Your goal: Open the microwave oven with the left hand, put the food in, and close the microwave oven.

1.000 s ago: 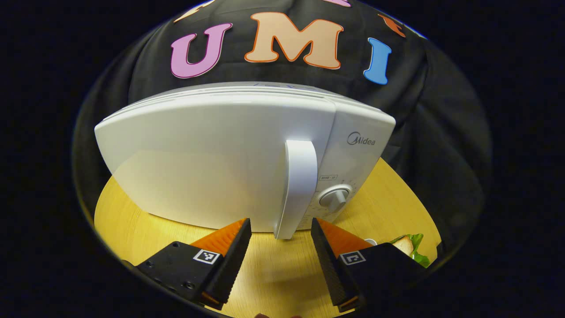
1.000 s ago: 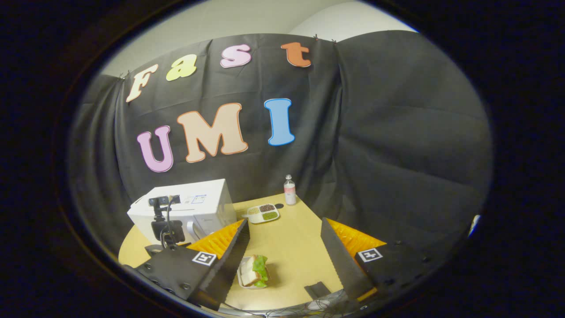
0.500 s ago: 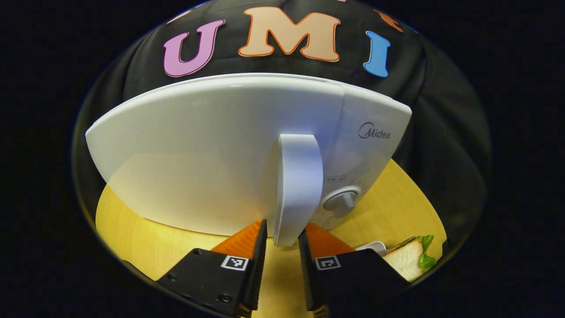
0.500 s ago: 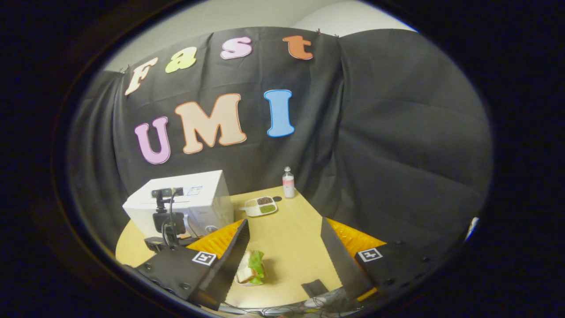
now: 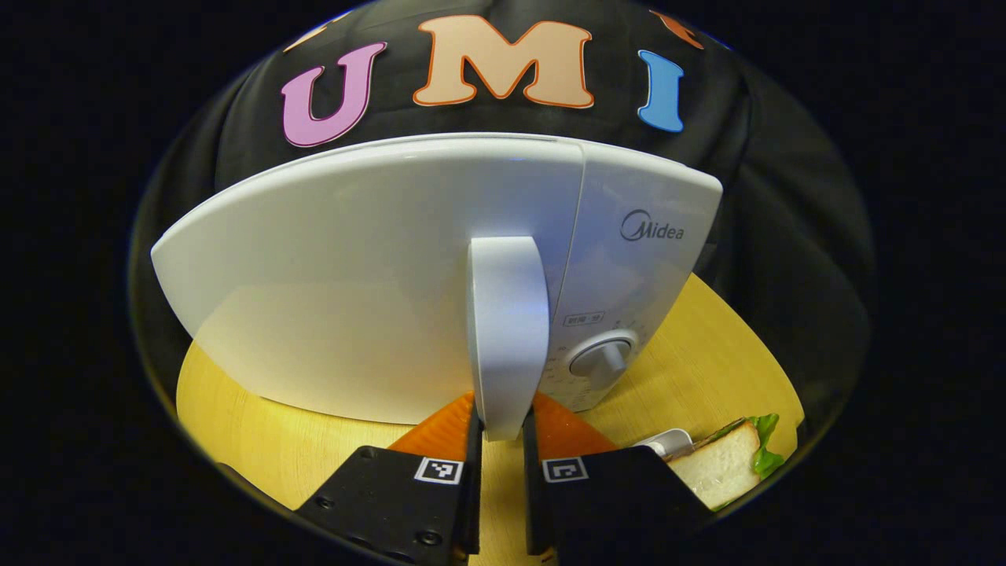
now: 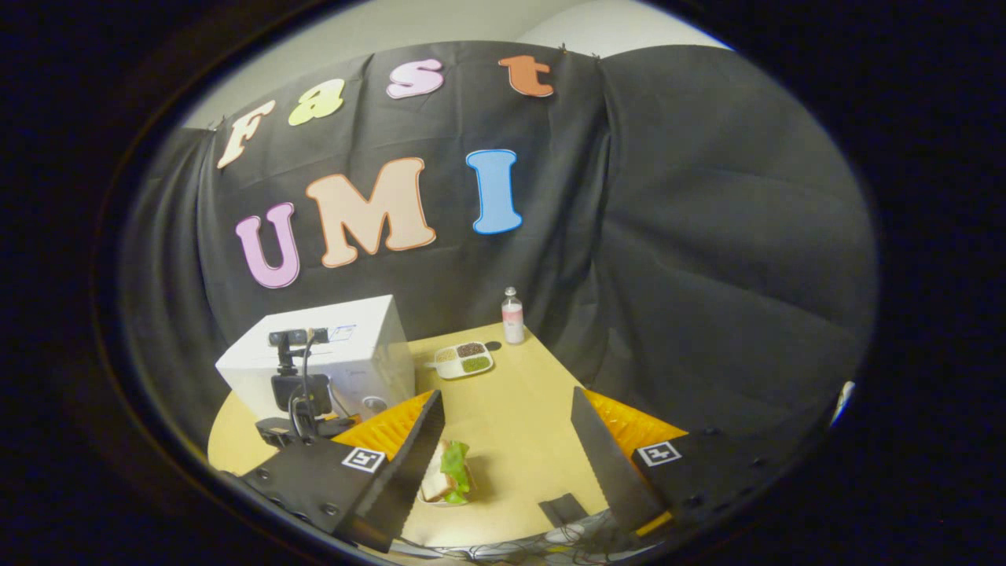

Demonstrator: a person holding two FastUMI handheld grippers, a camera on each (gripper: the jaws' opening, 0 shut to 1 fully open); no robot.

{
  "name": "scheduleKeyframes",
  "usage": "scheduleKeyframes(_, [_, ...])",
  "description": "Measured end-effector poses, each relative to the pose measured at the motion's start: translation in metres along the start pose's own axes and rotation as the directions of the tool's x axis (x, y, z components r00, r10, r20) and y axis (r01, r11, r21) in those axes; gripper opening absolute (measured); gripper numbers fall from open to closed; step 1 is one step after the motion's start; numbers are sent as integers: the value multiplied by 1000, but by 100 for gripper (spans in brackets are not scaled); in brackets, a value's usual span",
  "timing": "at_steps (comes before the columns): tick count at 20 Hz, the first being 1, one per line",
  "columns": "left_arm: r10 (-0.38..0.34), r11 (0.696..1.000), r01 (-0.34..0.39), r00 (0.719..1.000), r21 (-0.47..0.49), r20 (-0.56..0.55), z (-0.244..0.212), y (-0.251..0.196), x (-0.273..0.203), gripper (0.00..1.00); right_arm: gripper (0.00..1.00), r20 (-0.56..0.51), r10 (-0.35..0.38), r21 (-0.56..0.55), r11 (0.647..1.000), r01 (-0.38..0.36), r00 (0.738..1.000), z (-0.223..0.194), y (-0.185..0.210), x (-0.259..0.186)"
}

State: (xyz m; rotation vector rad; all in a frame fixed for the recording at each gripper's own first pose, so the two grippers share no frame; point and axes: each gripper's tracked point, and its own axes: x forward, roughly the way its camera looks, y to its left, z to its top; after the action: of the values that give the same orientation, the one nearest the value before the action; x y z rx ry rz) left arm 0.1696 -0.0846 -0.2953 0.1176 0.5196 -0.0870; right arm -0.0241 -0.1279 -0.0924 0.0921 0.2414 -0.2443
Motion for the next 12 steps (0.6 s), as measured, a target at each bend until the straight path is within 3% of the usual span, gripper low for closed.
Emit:
scheduleKeyframes(2, [16, 1000, -16, 1000, -4, -4, -1, 1, 0, 20, 92, -3, 2, -4, 1000, -2, 1000, -2, 1, 0])
scheduleKeyframes(3, [24, 1000, -25, 1000, -6, -5, -1, 1, -1, 19, 100, -6, 4, -8, 1000, -5, 1000, -3, 2, 0])
scheduleKeyframes(12, [8, 1000, -7, 1000, -23, 3, -3, 1, -5, 10, 100, -39, 40, -25, 999, -41, 998, -18, 10, -6])
